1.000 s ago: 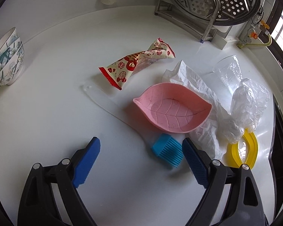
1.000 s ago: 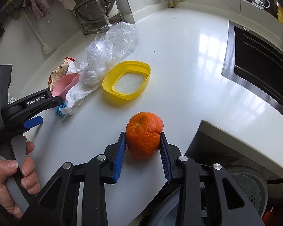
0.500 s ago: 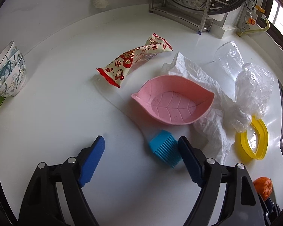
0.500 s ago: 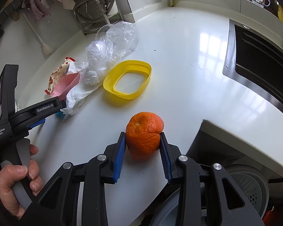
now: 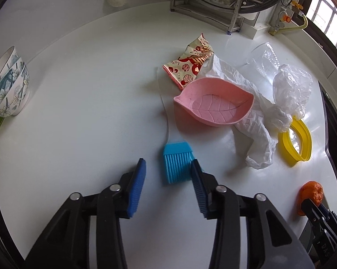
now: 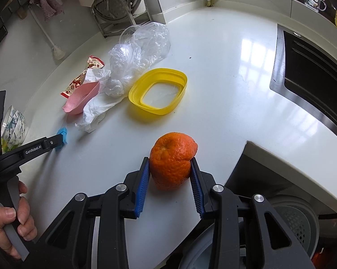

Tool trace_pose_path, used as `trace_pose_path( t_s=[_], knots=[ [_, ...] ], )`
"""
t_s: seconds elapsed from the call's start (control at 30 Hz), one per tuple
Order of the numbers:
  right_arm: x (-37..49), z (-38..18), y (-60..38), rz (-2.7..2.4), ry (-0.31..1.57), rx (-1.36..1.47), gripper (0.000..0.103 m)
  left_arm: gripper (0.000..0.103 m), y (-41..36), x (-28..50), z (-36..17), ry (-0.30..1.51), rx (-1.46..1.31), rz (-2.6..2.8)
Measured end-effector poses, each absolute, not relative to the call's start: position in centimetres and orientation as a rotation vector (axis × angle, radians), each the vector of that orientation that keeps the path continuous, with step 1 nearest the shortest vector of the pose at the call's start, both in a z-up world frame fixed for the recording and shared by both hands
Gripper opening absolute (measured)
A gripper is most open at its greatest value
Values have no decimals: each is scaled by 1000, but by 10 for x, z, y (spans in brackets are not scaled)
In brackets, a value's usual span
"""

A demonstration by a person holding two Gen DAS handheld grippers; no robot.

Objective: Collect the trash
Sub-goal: 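Grasp the blue brush with the left tool while the right tool holds the orange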

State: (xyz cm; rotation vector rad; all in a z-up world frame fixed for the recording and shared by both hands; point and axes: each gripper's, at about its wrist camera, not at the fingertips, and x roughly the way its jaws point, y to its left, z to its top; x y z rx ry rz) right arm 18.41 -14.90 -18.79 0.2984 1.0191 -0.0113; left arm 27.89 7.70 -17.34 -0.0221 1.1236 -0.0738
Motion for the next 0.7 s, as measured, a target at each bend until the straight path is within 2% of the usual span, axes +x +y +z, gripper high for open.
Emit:
trace_pose_path(
  t_s=[0.03, 0.07, 0.37, 0.47, 0.5, 0.53, 0.57, 0.63, 0.7],
  knots=[
    [184, -188, -149, -11, 1019, 297, 34, 62, 77, 278, -173, 1118, -22, -72],
    [184, -188, -148, -10, 1020, 295, 34, 64, 76, 278, -172, 1109, -20, -70],
    [185, -188, -148, -12, 1019, 289, 34, 68, 64, 285, -178, 1101, 19, -21],
    [185, -188, -148, -10, 1019, 287, 34, 56, 61, 284, -178, 1090, 8, -41],
    [184, -187, -149, -8, 1019, 288, 34, 46, 59, 282, -177, 1086, 15, -57],
    [184, -187, -149, -8, 1019, 289, 34, 30, 56, 279, -176, 1085, 27, -65],
    [184, -187, -150, -8, 1020, 291, 34, 24, 54, 276, -176, 1083, 41, -66],
    [184, -187, -150, -7, 1021, 295, 34, 18, 55, 272, -175, 1088, 31, -86],
    [184, -187, -149, -4, 1021, 295, 34, 16, 59, 269, -174, 1095, 13, -107]
  ],
)
